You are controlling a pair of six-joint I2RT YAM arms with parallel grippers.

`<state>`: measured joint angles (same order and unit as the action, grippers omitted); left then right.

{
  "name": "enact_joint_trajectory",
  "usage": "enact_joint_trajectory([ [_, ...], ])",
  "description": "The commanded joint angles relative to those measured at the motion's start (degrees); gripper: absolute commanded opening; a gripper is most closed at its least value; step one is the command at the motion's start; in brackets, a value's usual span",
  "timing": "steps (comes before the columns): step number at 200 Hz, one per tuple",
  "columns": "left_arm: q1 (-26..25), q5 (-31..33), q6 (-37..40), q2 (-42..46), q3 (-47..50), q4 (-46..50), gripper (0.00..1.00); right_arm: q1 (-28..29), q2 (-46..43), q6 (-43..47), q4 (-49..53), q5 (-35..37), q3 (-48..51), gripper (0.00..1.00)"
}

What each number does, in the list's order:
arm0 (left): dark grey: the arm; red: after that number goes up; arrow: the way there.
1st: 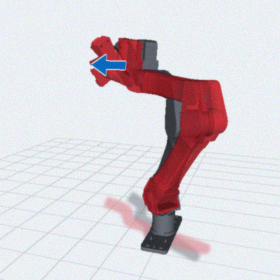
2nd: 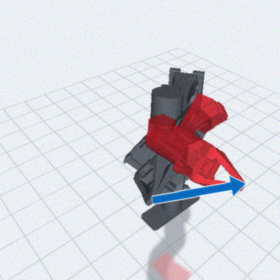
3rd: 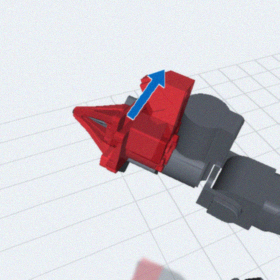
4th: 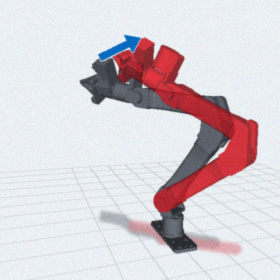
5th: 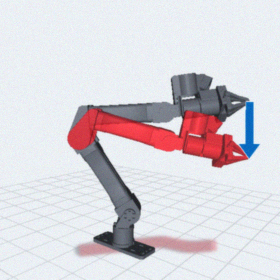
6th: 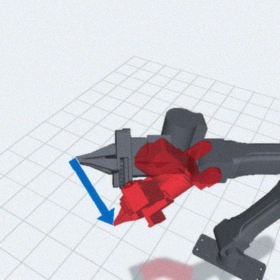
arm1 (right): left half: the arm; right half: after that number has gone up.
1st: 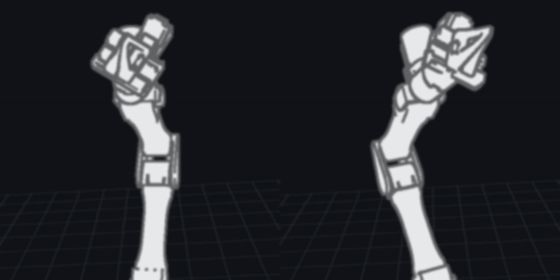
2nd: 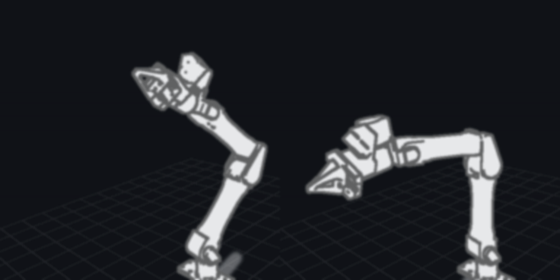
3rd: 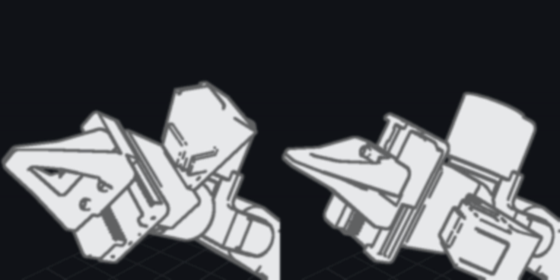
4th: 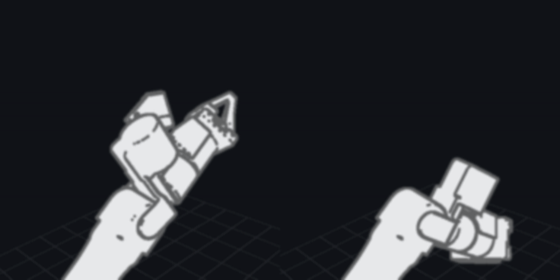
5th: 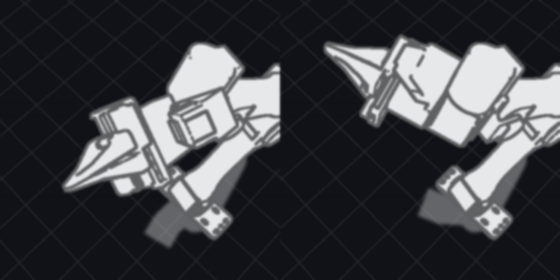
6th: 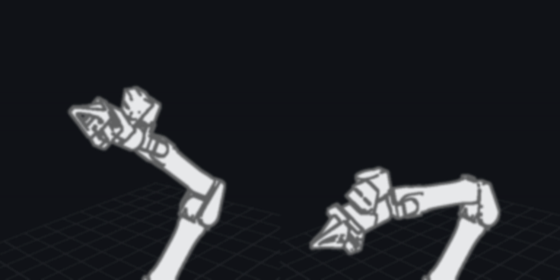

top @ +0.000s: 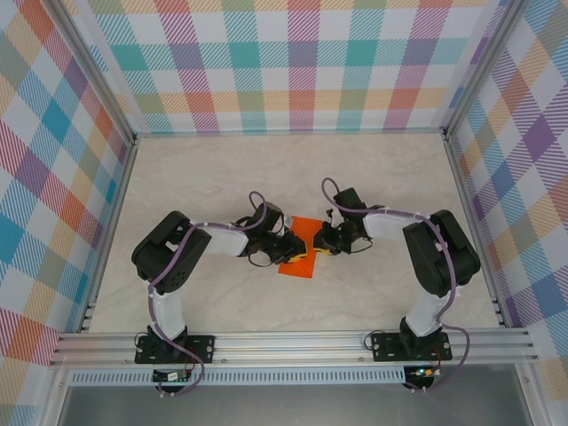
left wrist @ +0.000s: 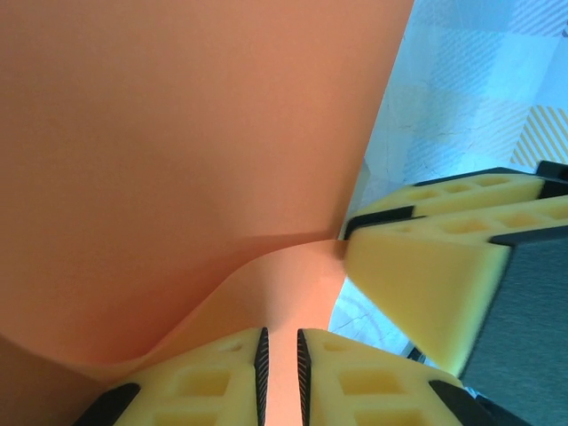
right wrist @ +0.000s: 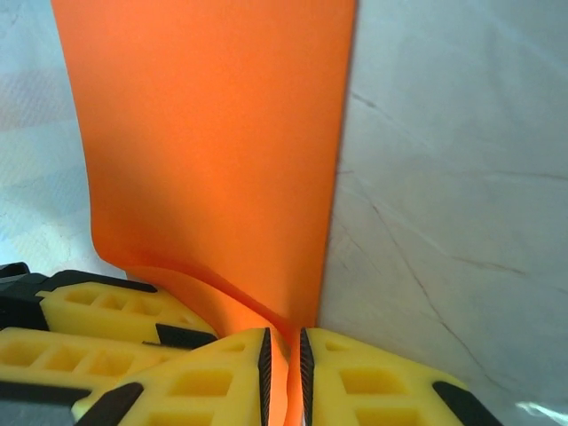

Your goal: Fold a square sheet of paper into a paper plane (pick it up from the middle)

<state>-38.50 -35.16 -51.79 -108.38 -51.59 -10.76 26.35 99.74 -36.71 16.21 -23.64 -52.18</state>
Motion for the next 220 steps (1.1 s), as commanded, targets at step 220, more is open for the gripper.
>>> enact_joint_trajectory([
  [220, 0.2, 4.4, 10.2, 1.5, -5.6, 12.3, 0.11, 2.7, 7.9, 9.4, 8.6, 6.2, -3.0, 0.0],
])
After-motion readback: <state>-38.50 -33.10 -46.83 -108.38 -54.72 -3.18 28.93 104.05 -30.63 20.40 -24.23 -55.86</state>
